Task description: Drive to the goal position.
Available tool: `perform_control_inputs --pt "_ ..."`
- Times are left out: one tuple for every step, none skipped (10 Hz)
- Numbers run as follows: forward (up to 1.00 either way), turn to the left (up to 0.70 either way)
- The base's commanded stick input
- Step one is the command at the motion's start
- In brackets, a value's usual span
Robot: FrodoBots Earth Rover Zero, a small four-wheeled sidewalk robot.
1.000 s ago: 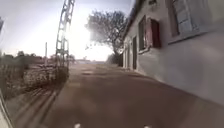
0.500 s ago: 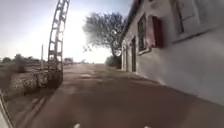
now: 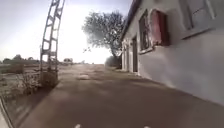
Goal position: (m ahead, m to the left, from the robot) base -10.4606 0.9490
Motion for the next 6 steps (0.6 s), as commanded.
perform_control_inputs --pt "0.7 0.0" --pt "0.7 0.0" --pt "0.7 0.0" --pt "0.7 0.0" --pt "0.7 0.0" --pt "0.7 0.0"
